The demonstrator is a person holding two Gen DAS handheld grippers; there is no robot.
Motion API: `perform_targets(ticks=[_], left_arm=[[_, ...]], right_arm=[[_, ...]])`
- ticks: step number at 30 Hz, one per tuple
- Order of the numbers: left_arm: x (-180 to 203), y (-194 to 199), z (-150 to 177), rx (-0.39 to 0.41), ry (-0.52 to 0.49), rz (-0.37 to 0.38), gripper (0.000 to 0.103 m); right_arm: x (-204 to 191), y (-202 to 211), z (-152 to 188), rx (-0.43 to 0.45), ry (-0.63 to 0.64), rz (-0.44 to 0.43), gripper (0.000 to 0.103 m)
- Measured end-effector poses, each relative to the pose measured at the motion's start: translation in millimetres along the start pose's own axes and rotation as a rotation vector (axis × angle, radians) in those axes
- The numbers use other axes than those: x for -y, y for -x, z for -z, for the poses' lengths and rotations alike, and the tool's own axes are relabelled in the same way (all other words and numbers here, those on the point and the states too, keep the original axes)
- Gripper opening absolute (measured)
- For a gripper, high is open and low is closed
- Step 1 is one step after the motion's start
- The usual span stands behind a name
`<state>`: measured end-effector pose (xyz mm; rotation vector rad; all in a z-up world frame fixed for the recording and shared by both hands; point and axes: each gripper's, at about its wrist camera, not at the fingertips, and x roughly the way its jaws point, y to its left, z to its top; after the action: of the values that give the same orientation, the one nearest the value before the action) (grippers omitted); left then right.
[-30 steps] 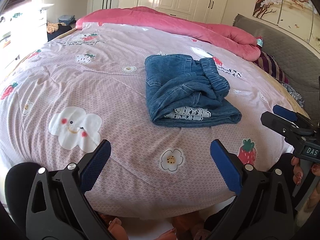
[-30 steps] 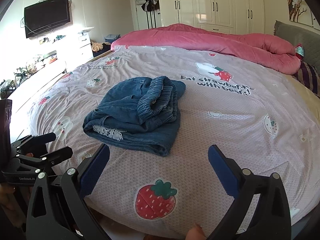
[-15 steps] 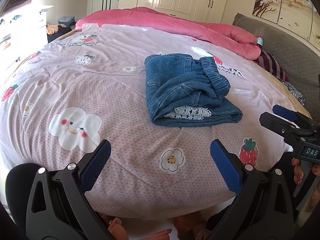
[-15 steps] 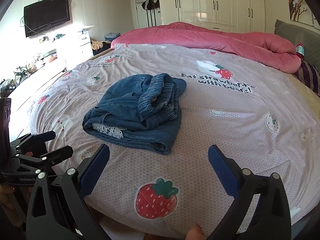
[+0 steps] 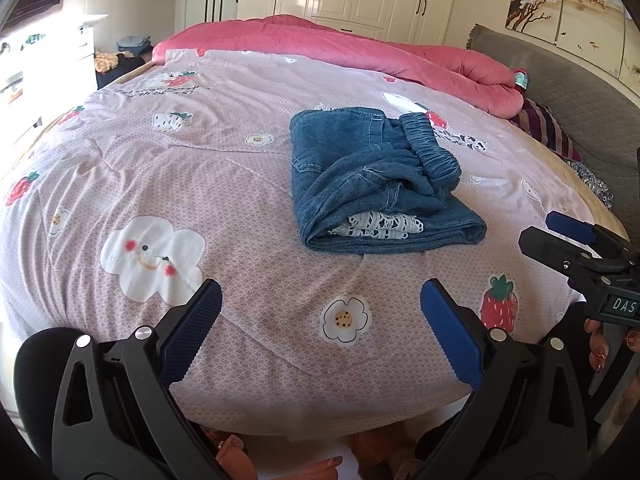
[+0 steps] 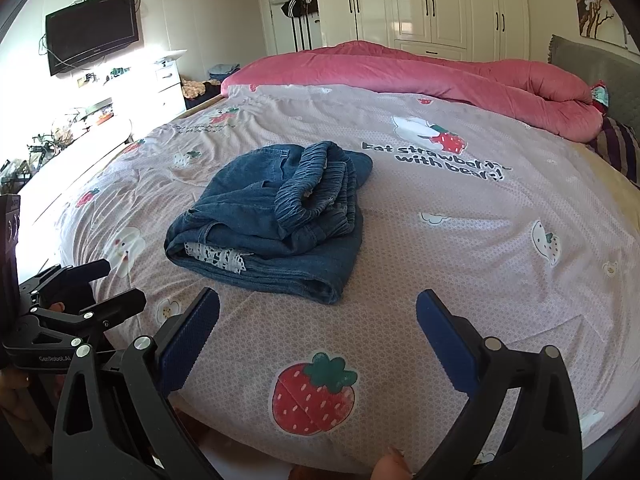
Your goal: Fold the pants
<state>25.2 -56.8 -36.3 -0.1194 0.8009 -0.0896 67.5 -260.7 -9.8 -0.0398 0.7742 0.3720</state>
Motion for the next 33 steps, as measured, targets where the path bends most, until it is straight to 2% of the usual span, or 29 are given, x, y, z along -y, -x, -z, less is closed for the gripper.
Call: perform_targets(ticks=[33], left_arm=[[5.2, 0.3, 1.2, -0.004, -0.026, -0.014, 0.093]], right_arm=[[3.0, -1.6, 3.2, -0.01, -0.006, 0.026, 0.098]])
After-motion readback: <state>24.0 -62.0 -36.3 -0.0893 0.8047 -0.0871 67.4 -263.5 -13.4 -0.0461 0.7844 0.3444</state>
